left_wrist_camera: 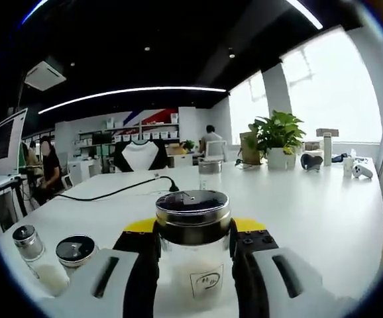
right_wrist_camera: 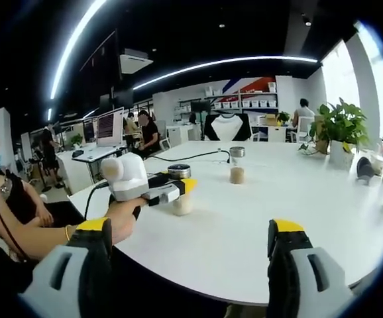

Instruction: Rotate the seasoning bottle until the label or dispensing opening points toward the visible target arrow and the bottle remains upright within the marked orientation range

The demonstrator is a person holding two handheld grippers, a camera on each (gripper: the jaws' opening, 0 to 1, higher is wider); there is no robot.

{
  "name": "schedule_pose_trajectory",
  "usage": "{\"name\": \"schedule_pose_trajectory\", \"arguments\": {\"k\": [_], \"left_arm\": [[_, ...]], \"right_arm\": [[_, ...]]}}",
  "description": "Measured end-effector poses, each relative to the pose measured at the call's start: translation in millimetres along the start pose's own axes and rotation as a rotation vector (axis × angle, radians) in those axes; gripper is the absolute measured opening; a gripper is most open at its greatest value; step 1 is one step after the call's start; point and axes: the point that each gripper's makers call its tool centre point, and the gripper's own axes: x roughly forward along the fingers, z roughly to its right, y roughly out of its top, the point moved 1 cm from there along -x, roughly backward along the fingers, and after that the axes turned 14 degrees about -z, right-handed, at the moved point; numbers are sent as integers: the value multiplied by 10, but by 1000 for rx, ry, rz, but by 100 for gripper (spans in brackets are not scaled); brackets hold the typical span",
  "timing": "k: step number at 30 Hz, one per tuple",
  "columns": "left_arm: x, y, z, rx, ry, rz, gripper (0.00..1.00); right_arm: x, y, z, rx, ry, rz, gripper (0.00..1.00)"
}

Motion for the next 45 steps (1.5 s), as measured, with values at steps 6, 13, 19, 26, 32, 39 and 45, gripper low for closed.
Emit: {"name": "schedule_pose_trajectory", "arguments": {"k": [6,13,19,26,32,39,45], "left_arm": [[-61,-32,-13,17,27,92,44],[-39,-155,4,83,9,30,45],[-74,-179,60,196,-10,-3,51],[-289,-122,77,238,-18,14,59],[-511,-134,-42,184,-26,-13,62],[-805,-81,-147,232,-8,-15,58],[-942,-68,-118,275,-67,-45,68]], "right_arm": [[21,-33,17,7,-2,-10,99],[48,-43,-3,5,4,-16,99],[53,-77,1,21,13,-21,99],[59,-40,3,20,17,-9,96],[42,-1,49,38,8,14,96],[62,12,107,19,5,15,95],[94,50,127,3,-2,23,94]]}}
